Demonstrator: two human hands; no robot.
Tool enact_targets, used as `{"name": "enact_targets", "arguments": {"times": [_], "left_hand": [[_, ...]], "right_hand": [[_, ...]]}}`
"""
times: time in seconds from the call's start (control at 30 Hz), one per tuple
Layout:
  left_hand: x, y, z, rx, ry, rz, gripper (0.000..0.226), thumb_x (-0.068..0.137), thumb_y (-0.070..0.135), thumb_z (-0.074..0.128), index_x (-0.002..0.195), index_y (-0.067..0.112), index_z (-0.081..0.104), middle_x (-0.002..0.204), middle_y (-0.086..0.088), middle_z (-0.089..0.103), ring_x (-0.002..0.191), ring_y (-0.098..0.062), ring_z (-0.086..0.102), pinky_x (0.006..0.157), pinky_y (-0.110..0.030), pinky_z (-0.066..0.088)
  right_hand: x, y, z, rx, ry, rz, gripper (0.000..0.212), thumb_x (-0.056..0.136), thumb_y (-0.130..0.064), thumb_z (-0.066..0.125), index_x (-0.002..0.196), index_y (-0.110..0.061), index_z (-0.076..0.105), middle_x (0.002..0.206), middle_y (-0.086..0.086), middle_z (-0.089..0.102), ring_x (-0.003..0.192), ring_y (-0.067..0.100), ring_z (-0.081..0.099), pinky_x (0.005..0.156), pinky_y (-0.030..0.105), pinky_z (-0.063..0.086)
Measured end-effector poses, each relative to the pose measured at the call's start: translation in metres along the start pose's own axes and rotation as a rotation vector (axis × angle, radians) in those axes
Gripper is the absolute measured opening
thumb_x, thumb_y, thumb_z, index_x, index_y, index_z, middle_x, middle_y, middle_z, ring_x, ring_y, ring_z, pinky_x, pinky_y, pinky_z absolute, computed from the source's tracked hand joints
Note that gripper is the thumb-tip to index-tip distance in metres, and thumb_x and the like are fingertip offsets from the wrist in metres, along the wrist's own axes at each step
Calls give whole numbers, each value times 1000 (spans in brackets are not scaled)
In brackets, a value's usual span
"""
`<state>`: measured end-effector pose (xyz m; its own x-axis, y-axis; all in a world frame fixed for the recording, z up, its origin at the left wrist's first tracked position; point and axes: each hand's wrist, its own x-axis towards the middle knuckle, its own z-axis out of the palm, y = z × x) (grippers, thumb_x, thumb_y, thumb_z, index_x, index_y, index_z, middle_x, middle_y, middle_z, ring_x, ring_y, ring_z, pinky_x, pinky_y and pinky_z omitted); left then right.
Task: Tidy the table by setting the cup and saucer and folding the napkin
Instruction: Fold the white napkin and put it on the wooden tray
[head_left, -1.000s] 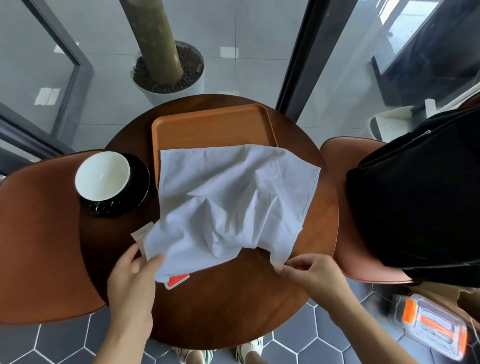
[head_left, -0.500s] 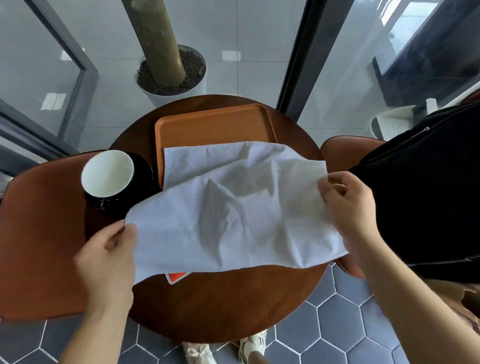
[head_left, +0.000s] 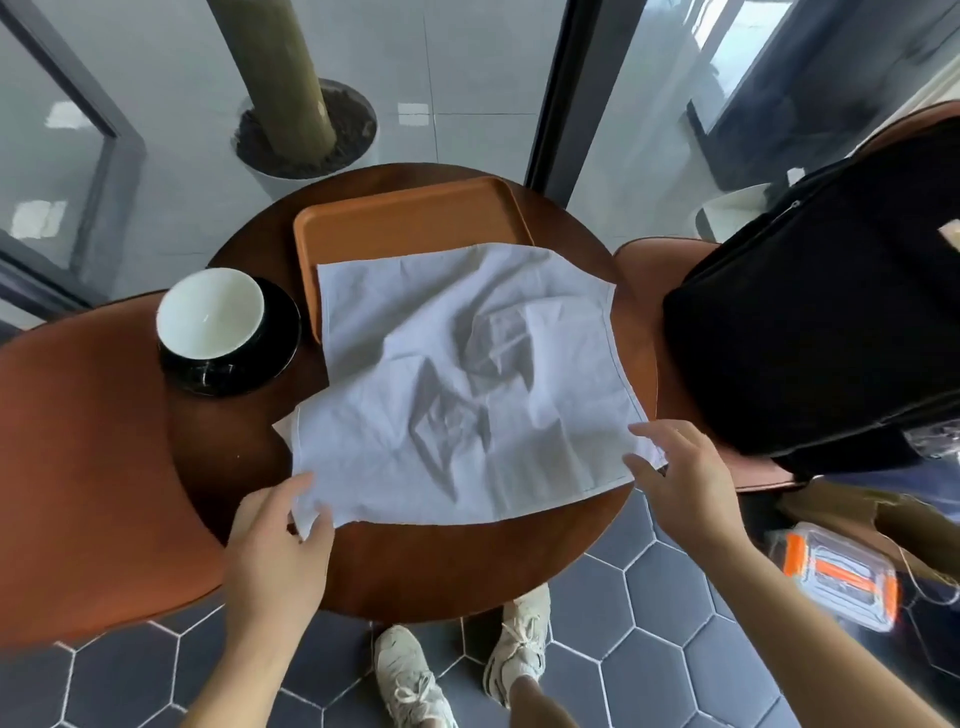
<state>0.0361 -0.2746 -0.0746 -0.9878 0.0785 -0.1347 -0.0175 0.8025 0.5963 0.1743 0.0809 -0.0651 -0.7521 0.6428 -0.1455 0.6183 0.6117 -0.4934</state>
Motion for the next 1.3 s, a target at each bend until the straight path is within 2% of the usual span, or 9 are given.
{"name": "enact_targets", "arguments": {"times": [0.13, 0.23, 0.37, 0.43, 0.5, 0.67, 0.93, 1.17, 1.3], "left_hand": [[-5, -13, -4, 262, 13, 368, 45, 69, -5, 83, 110, 10, 73, 106, -7, 58, 79, -27, 60, 65, -32, 43], [-4, -14, -4, 277, 37, 368, 50, 66, -9, 83, 111, 9, 71, 104, -7, 60, 71, -24, 58, 62, -30, 41], [-2, -11, -4, 390, 15, 411, 47, 68, -14, 75, 112, 4, 69, 104, -13, 58, 79, -33, 61, 59, -37, 49], [-2, -11, -5, 439, 2, 349, 38, 79, -5, 69, 115, 6, 66, 114, -15, 56, 90, -37, 60, 64, -41, 49], [-6, -8, -7, 594, 27, 423, 47, 73, -9, 72, 118, 4, 66, 127, -24, 54, 97, -44, 60, 67, -47, 53], [-9, -6, -8, 651, 5, 588, 53, 62, -20, 74, 111, -1, 69, 127, -28, 57, 95, -46, 63, 66, -53, 59], [-5, -21, -6, 758, -15, 809, 60, 58, -21, 75, 113, 1, 71, 119, -26, 63, 105, -45, 66, 69, -52, 56], [1, -24, -5, 700, -36, 833, 71, 48, -24, 79, 115, 0, 69, 98, -21, 68, 60, -36, 61, 60, -39, 49], [3, -27, -1, 519, 50, 706, 37, 64, -16, 76, 94, 5, 72, 91, -7, 69, 53, -25, 44, 49, -28, 37]], "right_hand": [[-10, 6, 1, -86, 0, -69, 34, 84, -4, 73, 116, -16, 71, 120, 2, 62, 107, 27, 54, 82, 40, 52], [-8, 24, -1, -242, 1, -157, 53, 74, 10, 68, 121, -14, 69, 123, 7, 59, 108, 34, 53, 73, 46, 55], [1, 41, 0, -384, -47, -348, 65, 66, 14, 65, 123, -16, 66, 128, 9, 56, 110, 37, 52, 61, 46, 56], [7, 46, 0, -398, -52, -422, 60, 67, 14, 67, 119, -16, 68, 125, 8, 58, 106, 37, 55, 57, 44, 55], [15, 48, -2, -409, -52, -496, 46, 70, 11, 69, 110, -14, 71, 119, 7, 62, 100, 36, 59, 53, 41, 55], [25, 53, -10, -326, -2, -570, 20, 79, 2, 74, 91, -14, 73, 104, -1, 71, 94, 30, 65, 51, 36, 55], [32, 54, -25, -173, 101, -509, 25, 76, 1, 73, 92, -19, 69, 95, -6, 73, 96, 19, 63, 62, 35, 57], [34, 41, -27, -180, 75, -502, 19, 75, 3, 70, 85, -12, 72, 80, -3, 71, 87, 23, 66, 59, 33, 56], [33, 36, -29, -178, 58, -531, 18, 78, 2, 72, 89, -11, 74, 82, -2, 73, 86, 24, 67, 61, 33, 57]]}}
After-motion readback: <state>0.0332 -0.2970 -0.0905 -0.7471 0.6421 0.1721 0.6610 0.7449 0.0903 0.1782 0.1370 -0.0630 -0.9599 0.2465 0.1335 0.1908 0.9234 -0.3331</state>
